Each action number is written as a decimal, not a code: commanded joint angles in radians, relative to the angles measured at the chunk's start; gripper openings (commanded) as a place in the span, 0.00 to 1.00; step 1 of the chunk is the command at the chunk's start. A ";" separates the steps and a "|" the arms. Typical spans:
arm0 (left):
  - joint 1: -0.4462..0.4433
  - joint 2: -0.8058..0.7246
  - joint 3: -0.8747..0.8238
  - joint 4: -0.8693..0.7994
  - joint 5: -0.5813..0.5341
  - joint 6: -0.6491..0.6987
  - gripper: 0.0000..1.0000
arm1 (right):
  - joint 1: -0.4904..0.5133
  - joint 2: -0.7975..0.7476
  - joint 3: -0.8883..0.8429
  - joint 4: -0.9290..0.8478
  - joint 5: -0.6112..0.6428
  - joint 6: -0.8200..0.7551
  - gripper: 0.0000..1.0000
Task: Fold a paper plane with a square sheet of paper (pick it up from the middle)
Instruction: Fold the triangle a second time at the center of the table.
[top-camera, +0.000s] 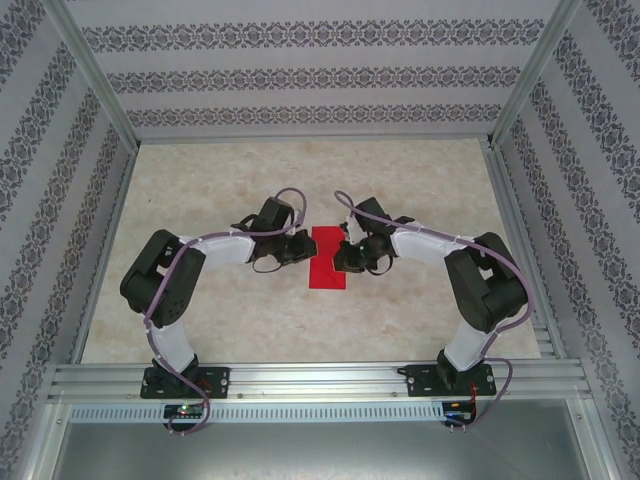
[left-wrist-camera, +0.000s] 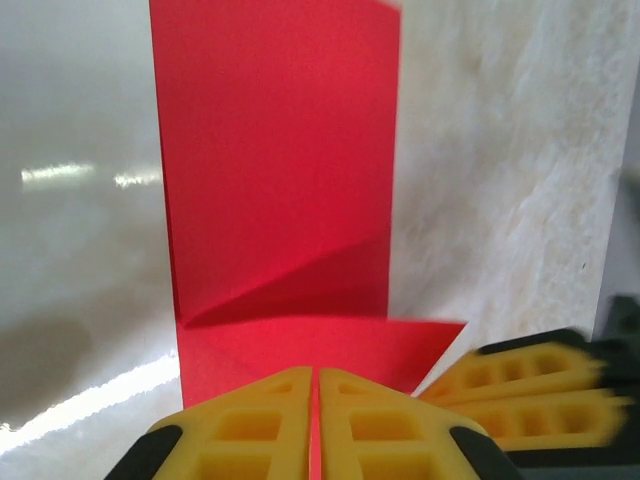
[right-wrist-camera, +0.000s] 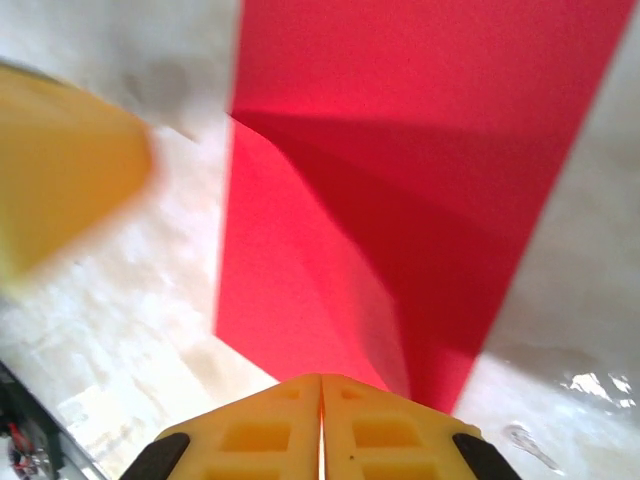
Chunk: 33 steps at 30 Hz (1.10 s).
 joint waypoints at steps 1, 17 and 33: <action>-0.022 0.029 -0.045 0.109 0.035 -0.053 0.11 | 0.022 0.002 0.036 -0.004 -0.007 0.005 0.08; -0.043 0.119 0.030 0.132 0.039 -0.074 0.11 | 0.042 0.128 0.100 -0.001 0.055 0.016 0.04; -0.044 0.149 0.054 -0.061 -0.098 -0.078 0.08 | 0.033 0.113 0.013 -0.058 0.047 -0.027 0.04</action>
